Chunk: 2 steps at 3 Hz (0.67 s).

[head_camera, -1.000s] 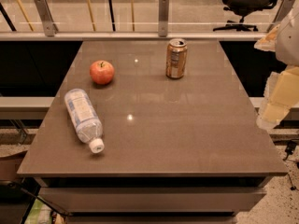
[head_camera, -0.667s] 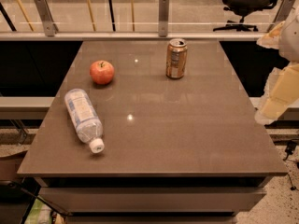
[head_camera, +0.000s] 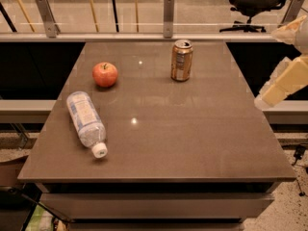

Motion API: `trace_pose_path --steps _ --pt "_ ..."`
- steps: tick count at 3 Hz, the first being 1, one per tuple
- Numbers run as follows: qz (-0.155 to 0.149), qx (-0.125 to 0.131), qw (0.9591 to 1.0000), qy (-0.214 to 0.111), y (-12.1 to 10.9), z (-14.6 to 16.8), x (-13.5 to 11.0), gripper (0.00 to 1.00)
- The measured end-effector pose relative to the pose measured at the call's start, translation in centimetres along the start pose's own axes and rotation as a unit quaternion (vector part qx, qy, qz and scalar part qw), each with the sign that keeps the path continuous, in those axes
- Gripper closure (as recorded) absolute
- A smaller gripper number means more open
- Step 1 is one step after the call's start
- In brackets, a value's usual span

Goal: Knock orange can over

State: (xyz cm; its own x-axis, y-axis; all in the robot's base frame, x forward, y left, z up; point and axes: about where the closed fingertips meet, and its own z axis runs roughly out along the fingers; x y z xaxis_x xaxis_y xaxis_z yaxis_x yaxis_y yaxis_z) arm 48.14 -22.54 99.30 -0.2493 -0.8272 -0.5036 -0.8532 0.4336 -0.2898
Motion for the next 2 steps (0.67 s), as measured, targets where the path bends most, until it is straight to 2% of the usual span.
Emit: trace_pose_path --steps 1,2 --pt "0.021 0.015 0.9978 -0.061 -2.0 1.6 -0.5 0.0" --pt "0.04 0.031 0.9924 -0.112 -4.0 3.8 -1.1 0.0"
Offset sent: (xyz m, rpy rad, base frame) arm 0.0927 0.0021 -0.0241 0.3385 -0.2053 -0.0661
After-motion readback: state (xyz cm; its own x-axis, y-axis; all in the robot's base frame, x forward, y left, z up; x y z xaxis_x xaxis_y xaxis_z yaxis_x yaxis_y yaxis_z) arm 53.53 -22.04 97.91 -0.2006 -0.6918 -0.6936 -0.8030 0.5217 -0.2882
